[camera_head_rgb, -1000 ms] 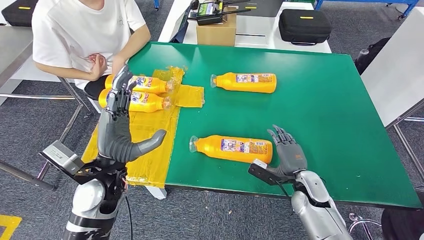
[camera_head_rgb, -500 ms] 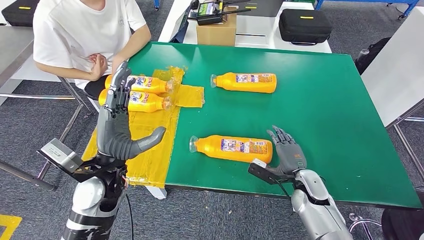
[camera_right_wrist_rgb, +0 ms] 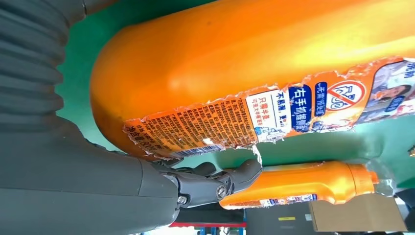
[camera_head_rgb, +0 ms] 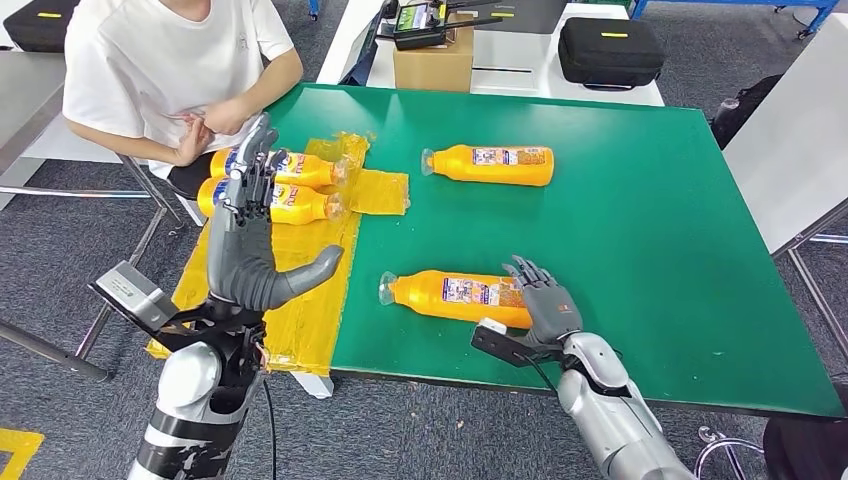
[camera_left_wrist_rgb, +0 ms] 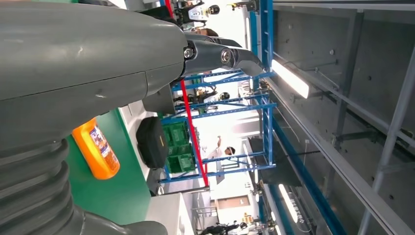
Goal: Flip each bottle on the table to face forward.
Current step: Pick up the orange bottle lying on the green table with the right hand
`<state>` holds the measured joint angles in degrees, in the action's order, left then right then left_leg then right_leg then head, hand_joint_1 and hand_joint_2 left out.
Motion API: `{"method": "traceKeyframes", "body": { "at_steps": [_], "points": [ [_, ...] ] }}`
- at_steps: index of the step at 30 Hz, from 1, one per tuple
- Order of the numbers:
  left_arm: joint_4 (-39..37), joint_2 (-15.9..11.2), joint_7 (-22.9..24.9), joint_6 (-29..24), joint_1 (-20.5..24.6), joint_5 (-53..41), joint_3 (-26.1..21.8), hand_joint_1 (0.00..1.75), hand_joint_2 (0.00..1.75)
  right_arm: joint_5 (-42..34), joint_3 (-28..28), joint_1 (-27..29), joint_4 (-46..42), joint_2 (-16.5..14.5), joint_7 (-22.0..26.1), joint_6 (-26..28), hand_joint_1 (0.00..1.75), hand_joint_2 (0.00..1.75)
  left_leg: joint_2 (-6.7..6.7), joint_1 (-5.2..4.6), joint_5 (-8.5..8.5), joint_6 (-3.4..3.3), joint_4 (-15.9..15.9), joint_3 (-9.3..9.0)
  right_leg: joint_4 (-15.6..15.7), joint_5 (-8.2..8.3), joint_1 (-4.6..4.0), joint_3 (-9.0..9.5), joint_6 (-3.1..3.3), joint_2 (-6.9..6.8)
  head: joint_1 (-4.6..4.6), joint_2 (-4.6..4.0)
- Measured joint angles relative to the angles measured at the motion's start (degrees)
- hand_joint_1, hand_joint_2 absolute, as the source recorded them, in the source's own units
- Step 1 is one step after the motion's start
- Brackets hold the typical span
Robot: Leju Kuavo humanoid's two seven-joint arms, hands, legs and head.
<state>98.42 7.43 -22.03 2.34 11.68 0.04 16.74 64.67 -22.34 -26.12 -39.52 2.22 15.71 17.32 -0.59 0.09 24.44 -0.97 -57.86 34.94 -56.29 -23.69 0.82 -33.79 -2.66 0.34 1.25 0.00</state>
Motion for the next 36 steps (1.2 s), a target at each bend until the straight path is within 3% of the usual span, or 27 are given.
{"method": "traceKeyframes", "body": {
  "at_steps": [11,17,18,21,22,31,36],
  "points": [
    [-1.5,0.44,0.0,-0.28,1.31,1.06,0.43,0.0,1.75,0.86,-2.13,-4.51,4.41,-1.91,0.62,-0.02,0.0,1.75,0.02,0.0,-0.01,0.0,0.0,-0.01,0.0,0.01,-0.01,0.0,0.0,0.01,0.01,-0.01],
    [-2.31,0.77,-0.02,-0.66,1.82,1.83,0.98,0.0,1.75,2.59,-4.78,-7.76,7.65,-3.79,-3.94,-6.27,0.01,1.75,0.04,0.01,-0.01,0.01,0.0,-0.02,-0.01,0.01,-0.01,0.0,0.0,0.02,0.01,0.0],
    [-2.4,0.77,-0.05,-0.77,1.82,1.86,0.97,0.0,1.75,2.82,-5.29,-8.54,8.44,-3.93,-5.1,-7.88,0.14,1.75,0.05,0.01,-0.01,0.01,0.0,-0.03,0.0,0.01,-0.01,0.0,0.0,0.02,0.01,0.0],
    [-2.69,0.77,-0.16,-0.93,1.89,2.02,0.95,0.0,1.75,2.66,-6.67,-10.78,10.85,-4.16,-6.8,-11.63,1.11,1.75,0.07,0.01,-0.01,0.0,0.0,-0.1,0.02,0.01,0.0,0.05,0.0,0.03,-0.01,-0.01],
    [-2.82,0.77,-0.19,-0.96,1.95,2.18,0.94,0.0,1.75,2.32,-6.94,-11.27,11.52,-4.19,-6.84,-12.36,1.29,1.75,0.06,0.0,-0.01,0.0,0.0,-0.12,0.02,0.01,0.0,0.09,0.0,0.03,-0.01,-0.01],
    [-4.17,0.77,-0.33,-1.32,2.87,2.99,0.96,0.0,1.75,1.04,-8.09,-13.51,15.38,-4.18,-7.75,-15.05,1.28,1.75,0.05,0.0,-0.01,-0.01,0.0,-0.55,0.05,0.02,0.0,0.51,-0.01,0.03,0.0,-0.01],
    [-4.71,0.77,-0.33,-1.66,3.1,3.19,0.92,0.0,1.75,1.72,-9.09,-14.56,16.46,-4.21,-11.14,-17.1,1.34,1.75,0.03,0.0,-0.01,-0.01,0.0,-0.65,0.04,0.02,0.0,0.62,-0.01,0.02,0.0,0.0]
  ]
}}
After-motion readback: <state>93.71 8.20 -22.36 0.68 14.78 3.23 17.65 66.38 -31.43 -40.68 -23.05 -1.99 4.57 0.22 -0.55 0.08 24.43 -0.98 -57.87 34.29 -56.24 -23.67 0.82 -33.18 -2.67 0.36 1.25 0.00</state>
